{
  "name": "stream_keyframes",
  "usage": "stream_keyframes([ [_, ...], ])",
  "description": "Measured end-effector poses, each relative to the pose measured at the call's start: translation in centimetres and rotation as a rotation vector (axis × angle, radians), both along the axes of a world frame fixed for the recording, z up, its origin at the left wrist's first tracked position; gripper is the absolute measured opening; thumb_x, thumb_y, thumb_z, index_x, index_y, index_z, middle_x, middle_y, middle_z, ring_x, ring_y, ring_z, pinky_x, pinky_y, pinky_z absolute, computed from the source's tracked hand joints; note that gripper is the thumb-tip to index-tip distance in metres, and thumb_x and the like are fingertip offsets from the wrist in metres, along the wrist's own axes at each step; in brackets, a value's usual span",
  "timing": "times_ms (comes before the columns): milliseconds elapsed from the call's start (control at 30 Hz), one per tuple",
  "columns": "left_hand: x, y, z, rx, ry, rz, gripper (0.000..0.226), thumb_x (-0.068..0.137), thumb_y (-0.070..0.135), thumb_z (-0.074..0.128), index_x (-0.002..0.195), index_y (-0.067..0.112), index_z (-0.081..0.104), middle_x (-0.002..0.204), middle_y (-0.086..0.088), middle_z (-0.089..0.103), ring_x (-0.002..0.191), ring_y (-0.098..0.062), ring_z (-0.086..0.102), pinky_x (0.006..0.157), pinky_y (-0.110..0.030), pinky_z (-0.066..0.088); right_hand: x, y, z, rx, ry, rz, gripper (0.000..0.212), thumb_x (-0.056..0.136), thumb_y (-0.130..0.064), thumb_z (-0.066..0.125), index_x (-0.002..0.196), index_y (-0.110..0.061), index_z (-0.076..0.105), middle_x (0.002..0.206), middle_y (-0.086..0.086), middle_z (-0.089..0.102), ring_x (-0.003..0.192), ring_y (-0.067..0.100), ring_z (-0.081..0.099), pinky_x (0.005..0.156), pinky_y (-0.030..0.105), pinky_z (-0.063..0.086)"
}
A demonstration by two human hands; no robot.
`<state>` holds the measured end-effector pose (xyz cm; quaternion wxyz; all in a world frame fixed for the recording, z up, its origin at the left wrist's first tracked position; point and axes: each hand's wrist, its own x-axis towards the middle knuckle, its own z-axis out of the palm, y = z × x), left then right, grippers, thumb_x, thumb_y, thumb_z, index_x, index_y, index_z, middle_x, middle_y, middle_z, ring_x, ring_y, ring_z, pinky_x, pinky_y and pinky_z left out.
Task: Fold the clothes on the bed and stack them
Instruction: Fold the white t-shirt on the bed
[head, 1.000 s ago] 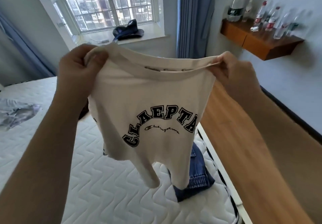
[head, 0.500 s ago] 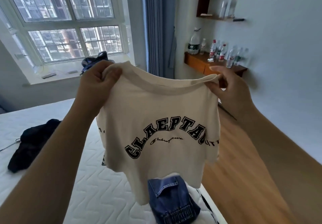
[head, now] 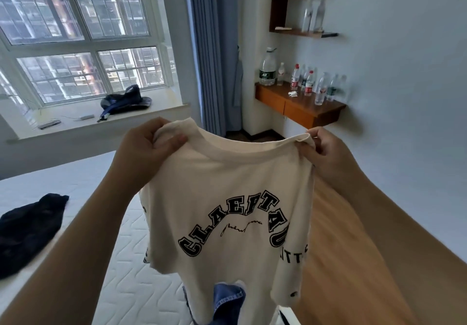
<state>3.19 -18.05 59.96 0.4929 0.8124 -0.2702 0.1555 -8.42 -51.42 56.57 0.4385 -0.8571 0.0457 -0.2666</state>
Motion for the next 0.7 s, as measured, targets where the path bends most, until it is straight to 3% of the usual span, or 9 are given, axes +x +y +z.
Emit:
stream_keyframes([
  [133, 0.4, -4.2, -0.6, 0.062, 0.039, 0.036, 0.026, 0.078, 0.059, 0.063, 0.091, 0.036, 0.069, 0.079, 0.012, 0.069, 0.072, -0.001, 0.062, 0.066, -0.029, 0.05, 1.5, -5.0, -0.9, 0.105, -0.004, 0.126, 0.009, 0.089, -0.036, 0.068, 0.09, -0.034, 0.059, 0.072, -0.021, 0.066, 0.063, -0.006, 0.059, 0.054, 0.007, 0.042],
  [300, 0.3, -10.2, -0.1, 0.056, 0.081, 0.12, 0.031, 0.077, 0.059, 0.065, 0.096, 0.034, 0.072, 0.08, 0.011, 0.071, 0.072, 0.0, 0.064, 0.064, -0.022, 0.048, 3.8, -11.4, -0.7, 0.281, 0.026, 0.245, 0.019, 0.073, -0.053, 0.069, 0.084, -0.041, 0.06, 0.073, -0.012, 0.066, 0.061, -0.003, 0.057, 0.052, 0.011, 0.045],
  [433, 0.1, -13.9, 0.3, 0.049, 0.102, 0.195, 0.027, 0.077, 0.055, 0.069, 0.094, 0.035, 0.073, 0.078, 0.012, 0.071, 0.07, 0.0, 0.063, 0.064, -0.024, 0.047, 5.9, -15.6, -0.2, 0.381, 0.061, 0.432, 0.022, 0.071, -0.044, 0.071, 0.085, -0.032, 0.06, 0.07, -0.014, 0.063, 0.062, -0.002, 0.057, 0.053, 0.01, 0.046],
  [533, -0.2, -15.6, 0.0, 0.125, 0.109, 0.244, 0.009, 0.083, 0.041, 0.073, 0.09, 0.036, 0.073, 0.078, 0.013, 0.071, 0.07, 0.003, 0.062, 0.063, -0.018, 0.046, 7.0, -17.9, -0.1, 0.278, 0.142, 0.525, 0.033, 0.071, -0.043, 0.074, 0.089, -0.021, 0.057, 0.068, -0.003, 0.059, 0.06, 0.002, 0.056, 0.052, 0.013, 0.046],
  [600, -0.4, -16.4, -0.3, 0.191, 0.122, 0.276, 0.002, 0.084, 0.036, 0.073, 0.085, 0.037, 0.072, 0.077, 0.014, 0.07, 0.072, 0.003, 0.061, 0.062, -0.015, 0.045, 7.5, -19.1, 0.0, 0.194, 0.182, 0.563, 0.033, 0.069, -0.046, 0.074, 0.088, -0.024, 0.058, 0.073, 0.004, 0.06, 0.062, 0.005, 0.055, 0.055, 0.015, 0.048],
  [700, -0.9, -16.6, -0.9, 0.248, 0.167, 0.32, 0.004, 0.083, 0.04, 0.073, 0.087, 0.04, 0.071, 0.077, 0.016, 0.069, 0.075, 0.001, 0.062, 0.064, -0.022, 0.045, 8.0, -20.7, 0.1, 0.052, 0.207, 0.618, 0.027, 0.069, -0.049, 0.074, 0.091, -0.034, 0.066, 0.081, -0.004, 0.067, 0.074, 0.004, 0.063, 0.065, 0.016, 0.05],
])
